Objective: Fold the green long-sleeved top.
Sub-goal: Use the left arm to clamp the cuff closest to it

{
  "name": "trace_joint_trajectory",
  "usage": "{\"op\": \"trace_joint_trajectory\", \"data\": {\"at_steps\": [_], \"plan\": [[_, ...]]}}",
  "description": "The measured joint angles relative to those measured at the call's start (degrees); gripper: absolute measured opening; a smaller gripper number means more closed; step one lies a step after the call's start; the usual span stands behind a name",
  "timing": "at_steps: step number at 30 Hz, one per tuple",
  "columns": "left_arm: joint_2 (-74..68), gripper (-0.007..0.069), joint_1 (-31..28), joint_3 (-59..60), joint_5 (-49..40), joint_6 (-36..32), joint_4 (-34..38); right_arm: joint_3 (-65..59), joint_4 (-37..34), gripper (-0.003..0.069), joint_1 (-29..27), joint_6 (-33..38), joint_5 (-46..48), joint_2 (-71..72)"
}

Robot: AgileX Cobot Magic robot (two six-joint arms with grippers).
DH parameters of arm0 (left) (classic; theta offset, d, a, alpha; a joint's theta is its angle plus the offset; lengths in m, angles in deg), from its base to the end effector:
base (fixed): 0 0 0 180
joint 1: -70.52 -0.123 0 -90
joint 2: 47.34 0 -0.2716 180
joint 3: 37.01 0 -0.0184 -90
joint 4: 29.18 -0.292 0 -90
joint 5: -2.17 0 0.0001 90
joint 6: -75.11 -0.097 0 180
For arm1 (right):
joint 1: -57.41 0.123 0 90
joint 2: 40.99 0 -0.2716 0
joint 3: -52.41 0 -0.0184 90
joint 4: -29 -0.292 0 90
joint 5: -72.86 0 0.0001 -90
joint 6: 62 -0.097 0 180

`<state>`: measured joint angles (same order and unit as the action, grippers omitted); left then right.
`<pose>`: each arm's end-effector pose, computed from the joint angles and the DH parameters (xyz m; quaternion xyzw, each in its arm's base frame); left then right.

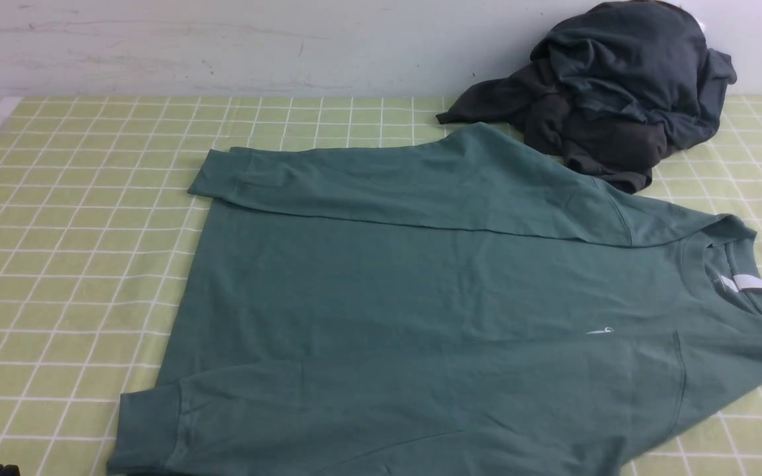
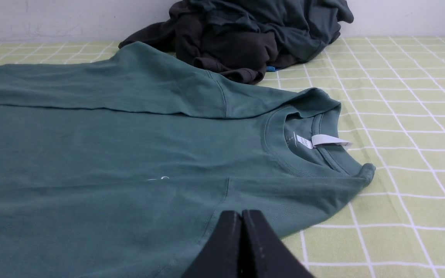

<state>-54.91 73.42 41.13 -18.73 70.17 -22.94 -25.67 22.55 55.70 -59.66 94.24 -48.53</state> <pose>0.1131 -0.0095 0.1714 0.0256 0.8008 -0.0353 0.5974 0.1133 0.0006 0.1711 0.0255 0.8027 0.0266 0.5952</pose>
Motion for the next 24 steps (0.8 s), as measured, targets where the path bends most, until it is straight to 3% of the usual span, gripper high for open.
{"op": "trace_joint_trajectory", "data": {"at_steps": [6,11,12,17,19,23,24], "plan": [[0.00,-0.0003,0.00,0.46,8.87,0.00,-0.25,-0.34,3.47,-0.0010,0.00,1.45,-5.15,0.00],[0.00,-0.0003,0.00,0.46,23.92,0.00,-0.25,-0.46,2.70,-0.0010,0.00,1.45,-25.85,0.00],[0.00,-0.0003,0.00,0.46,28.59,0.00,-0.25,-0.46,2.26,-0.0010,0.00,1.05,-33.58,0.00],[0.00,-0.0003,0.00,0.46,48.21,3.57,0.12,-0.46,1.71,-0.0010,0.00,-6.33,-56.22,0.00],[0.00,-0.0003,0.00,0.41,54.63,7.10,0.25,-0.46,1.64,-0.0010,0.00,-10.06,-60.10,0.00],[-0.53,-0.0003,0.02,-3.97,52.01,14.99,0.20,0.51,2.40,-0.0010,0.00,-14.67,-61.86,-0.37],[-3.08,-0.0003,0.02,-10.69,44.45,18.56,0.01,3.87,3.44,-0.0008,0.00,-15.23,-59.12,-2.06]]}}
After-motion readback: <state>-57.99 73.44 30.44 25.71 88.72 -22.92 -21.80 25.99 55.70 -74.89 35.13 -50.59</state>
